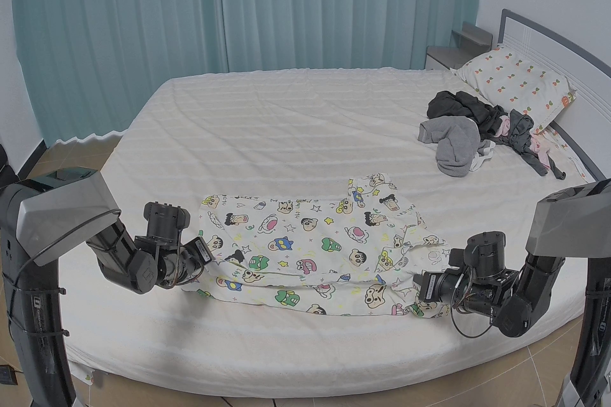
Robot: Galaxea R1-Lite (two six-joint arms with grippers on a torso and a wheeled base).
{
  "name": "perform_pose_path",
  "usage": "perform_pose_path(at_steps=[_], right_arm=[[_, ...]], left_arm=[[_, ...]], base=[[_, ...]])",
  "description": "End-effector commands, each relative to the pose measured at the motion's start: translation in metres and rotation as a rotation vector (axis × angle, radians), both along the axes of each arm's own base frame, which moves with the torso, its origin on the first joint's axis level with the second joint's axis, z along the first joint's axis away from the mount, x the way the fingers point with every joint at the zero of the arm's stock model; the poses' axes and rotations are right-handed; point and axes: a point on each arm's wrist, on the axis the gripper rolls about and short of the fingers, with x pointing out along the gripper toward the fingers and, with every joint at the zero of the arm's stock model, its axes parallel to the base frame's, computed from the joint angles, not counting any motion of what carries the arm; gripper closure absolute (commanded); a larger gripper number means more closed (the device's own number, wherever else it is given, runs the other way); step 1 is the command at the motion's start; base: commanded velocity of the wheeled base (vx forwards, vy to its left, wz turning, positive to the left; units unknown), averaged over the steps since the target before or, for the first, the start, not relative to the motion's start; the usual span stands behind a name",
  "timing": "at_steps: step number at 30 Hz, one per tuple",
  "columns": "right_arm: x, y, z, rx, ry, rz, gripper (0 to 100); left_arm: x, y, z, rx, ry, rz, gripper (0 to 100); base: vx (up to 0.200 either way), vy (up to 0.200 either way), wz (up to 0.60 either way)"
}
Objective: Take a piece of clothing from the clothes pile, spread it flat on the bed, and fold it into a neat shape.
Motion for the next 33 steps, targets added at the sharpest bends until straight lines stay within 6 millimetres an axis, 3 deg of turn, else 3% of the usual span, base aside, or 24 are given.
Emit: perform_pose_path(at_steps=[1,13,14,15,24,28,30,33], right_arm=[[0.006,-0.003,-0.007,0.000,0.008,-0.011,100],[0.008,-0.006,-0.013,0.007,0.022,-0.013,100],[0.008,-0.006,-0.013,0.007,0.022,-0.013,100],[0.008,-0.006,-0.013,0.006,0.027,-0.013,0],[0.008,-0.006,-0.017,0.005,0.033,-0.014,0],[0.008,-0.006,-0.017,0.007,0.036,-0.015,0],[0.006,-0.006,-0.016,0.008,0.038,-0.015,0],[0.006,-0.006,-0.015,0.009,0.035,-0.015,0]], left_arm=[[0.009,0.000,-0.010,-0.014,0.008,0.018,100],[0.012,0.004,-0.022,-0.014,0.036,0.032,100],[0.012,0.004,-0.022,-0.013,0.036,0.030,0],[0.012,0.003,-0.022,-0.014,0.036,0.030,0],[0.011,0.006,-0.017,-0.019,0.026,0.045,0],[0.008,0.006,-0.006,-0.024,0.009,0.042,0],[0.003,0.004,0.010,-0.037,0.002,0.024,0],[-0.005,-0.010,0.023,-0.092,0.042,-0.037,0]], base=[[0.000,0.000,0.00],[0.000,0.000,0.00],[0.000,0.000,0.00],[0.000,0.000,0.00],[0.000,0.000,0.00],[0.000,0.000,0.00],[0.000,0.000,0.00],[0.000,0.000,0.00]])
